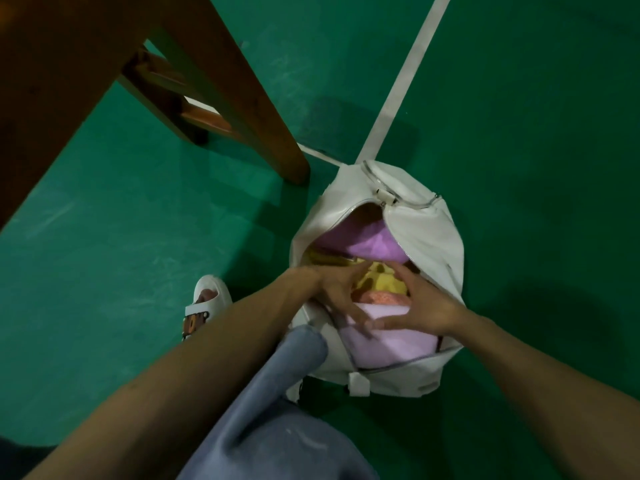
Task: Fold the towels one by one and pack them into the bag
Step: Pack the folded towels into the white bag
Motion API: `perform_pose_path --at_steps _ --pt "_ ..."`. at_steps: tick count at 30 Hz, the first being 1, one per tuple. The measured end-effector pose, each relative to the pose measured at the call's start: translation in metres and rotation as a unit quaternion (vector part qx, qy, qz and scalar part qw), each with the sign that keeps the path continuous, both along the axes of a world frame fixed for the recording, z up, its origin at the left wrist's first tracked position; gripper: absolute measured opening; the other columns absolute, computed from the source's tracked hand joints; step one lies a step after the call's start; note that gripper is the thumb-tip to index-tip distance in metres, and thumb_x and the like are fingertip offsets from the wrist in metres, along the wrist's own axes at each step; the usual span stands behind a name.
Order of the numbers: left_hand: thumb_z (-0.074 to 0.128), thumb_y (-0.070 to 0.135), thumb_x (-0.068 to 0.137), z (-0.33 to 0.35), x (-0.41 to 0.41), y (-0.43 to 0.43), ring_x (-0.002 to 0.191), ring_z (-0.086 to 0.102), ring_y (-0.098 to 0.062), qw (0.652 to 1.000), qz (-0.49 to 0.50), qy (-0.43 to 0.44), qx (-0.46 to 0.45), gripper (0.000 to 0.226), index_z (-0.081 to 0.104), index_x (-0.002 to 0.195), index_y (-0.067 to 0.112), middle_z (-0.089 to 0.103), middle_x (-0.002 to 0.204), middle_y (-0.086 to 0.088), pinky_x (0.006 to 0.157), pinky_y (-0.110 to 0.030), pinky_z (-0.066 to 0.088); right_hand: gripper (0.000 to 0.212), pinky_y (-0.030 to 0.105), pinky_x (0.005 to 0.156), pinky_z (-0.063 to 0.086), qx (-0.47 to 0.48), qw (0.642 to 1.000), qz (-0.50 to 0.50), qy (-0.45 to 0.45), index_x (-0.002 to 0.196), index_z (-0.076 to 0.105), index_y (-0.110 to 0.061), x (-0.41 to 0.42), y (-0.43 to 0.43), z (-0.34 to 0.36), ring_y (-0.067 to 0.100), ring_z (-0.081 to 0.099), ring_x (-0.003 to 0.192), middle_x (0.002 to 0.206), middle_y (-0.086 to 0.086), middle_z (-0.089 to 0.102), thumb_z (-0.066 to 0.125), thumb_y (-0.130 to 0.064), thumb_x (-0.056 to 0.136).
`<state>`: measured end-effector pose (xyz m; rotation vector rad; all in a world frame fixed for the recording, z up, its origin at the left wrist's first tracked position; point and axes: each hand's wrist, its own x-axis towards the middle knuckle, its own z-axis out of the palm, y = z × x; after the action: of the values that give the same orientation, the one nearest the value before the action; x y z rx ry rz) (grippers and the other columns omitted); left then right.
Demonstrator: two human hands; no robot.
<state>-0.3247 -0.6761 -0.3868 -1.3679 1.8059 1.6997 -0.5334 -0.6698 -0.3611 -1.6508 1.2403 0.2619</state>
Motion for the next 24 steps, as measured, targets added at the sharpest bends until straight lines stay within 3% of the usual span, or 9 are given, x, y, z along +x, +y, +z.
perform_pose_path --at_steps 2,5,8,9,12,17,19,22,24 --pt "0.085 0.05 0.061 0.009 0.003 -0.001 0.139 0.034 -0.022 0.997 0.066 0.024 -0.014 0.131 -0.006 0.153 0.032 0.027 0.156 0.0 0.114 -0.034 0.03 0.117 0.016 0.092 0.042 0.029 0.996 -0.066 -0.045 0.149 0.024 -0.034 0.0 -0.002 0.008 0.009 0.05 0.116 0.122 -0.022 0.047 0.088 -0.057 0.054" --pt "0.083 0.04 0.07 0.03 0.011 -0.004 0.137 0.036 -0.023 0.986 0.155 0.06 -0.029 0.115 0.003 0.153 0.031 0.03 0.153 -0.002 0.114 -0.038 0.032 0.124 0.032 0.101 0.046 0.044 0.984 -0.147 -0.086 0.146 0.032 -0.035 0.003 -0.006 0.025 0.012 0.053 0.118 0.131 -0.011 0.048 0.08 -0.079 0.04" --pt "0.081 0.032 0.075 0.064 0.021 -0.008 0.133 0.041 -0.025 0.965 0.24 0.106 -0.023 0.101 0.017 0.153 0.026 0.037 0.149 -0.005 0.11 -0.04 0.039 0.077 0.028 0.092 0.051 0.081 0.967 -0.202 -0.13 0.124 0.046 -0.035 0.009 -0.012 0.057 0.01 0.059 0.109 0.127 0.002 0.058 0.075 -0.06 0.058" --pt "0.083 0.035 0.072 0.076 0.023 -0.008 0.131 0.044 -0.024 0.956 0.268 0.118 -0.03 0.1 0.022 0.151 0.025 0.04 0.147 -0.006 0.108 -0.04 0.041 0.076 0.031 0.095 0.05 0.066 0.965 -0.215 -0.136 0.122 0.049 -0.035 0.012 -0.015 0.066 0.013 0.058 0.113 0.127 0.002 0.058 0.074 -0.064 0.056" --pt "0.083 0.035 0.068 0.132 0.033 -0.012 0.121 0.054 -0.021 0.931 0.327 0.151 -0.06 0.093 0.033 0.146 0.025 0.044 0.142 -0.006 0.101 -0.037 0.048 0.108 0.036 0.106 0.041 -0.036 0.959 -0.233 -0.156 0.129 0.053 -0.027 0.028 -0.026 0.108 0.017 0.049 0.124 0.13 0.0 0.055 0.069 -0.087 0.041" --pt "0.081 0.049 0.054 0.251 0.052 -0.017 0.11 0.06 -0.018 0.899 0.365 0.179 -0.163 0.098 0.04 0.14 0.027 0.051 0.135 -0.005 0.087 -0.033 0.052 0.065 0.027 0.099 0.035 -0.165 0.924 -0.26 -0.226 0.129 0.054 -0.016 0.066 -0.038 0.199 0.009 0.044 0.119 0.134 0.003 0.052 0.075 -0.047 0.076" --pt "0.083 0.041 0.063 0.297 0.066 -0.017 0.106 0.06 -0.015 0.888 0.37 0.176 -0.209 0.088 0.042 0.139 0.025 0.052 0.134 -0.007 0.086 -0.032 0.052 0.059 0.031 0.1 0.038 -0.216 0.906 -0.272 -0.243 0.125 0.054 -0.017 0.083 -0.043 0.233 0.012 0.045 0.117 0.132 0.003 0.053 0.076 -0.045 0.078" --pt "0.076 0.028 0.079 0.371 0.096 -0.009 0.116 0.057 -0.019 0.867 0.382 0.171 -0.271 0.072 0.04 0.141 0.022 0.05 0.137 -0.008 0.099 -0.039 0.049 0.051 0.04 0.103 0.042 -0.293 0.869 -0.283 -0.282 0.117 0.056 -0.019 0.113 -0.043 0.29 0.019 0.05 0.119 0.127 0.002 0.056 0.078 -0.043 0.077" --pt "0.07 0.025 0.084 0.406 0.118 -0.004 0.117 0.057 -0.02 0.853 0.392 0.172 -0.3 0.064 0.039 0.14 0.021 0.05 0.136 -0.008 0.1 -0.042 0.049 0.048 0.041 0.102 0.043 -0.324 0.852 -0.28 -0.303 0.112 0.055 -0.023 0.136 -0.041 0.317 0.019 0.05 0.118 0.126 0.002 0.057 0.079 -0.043 0.077"
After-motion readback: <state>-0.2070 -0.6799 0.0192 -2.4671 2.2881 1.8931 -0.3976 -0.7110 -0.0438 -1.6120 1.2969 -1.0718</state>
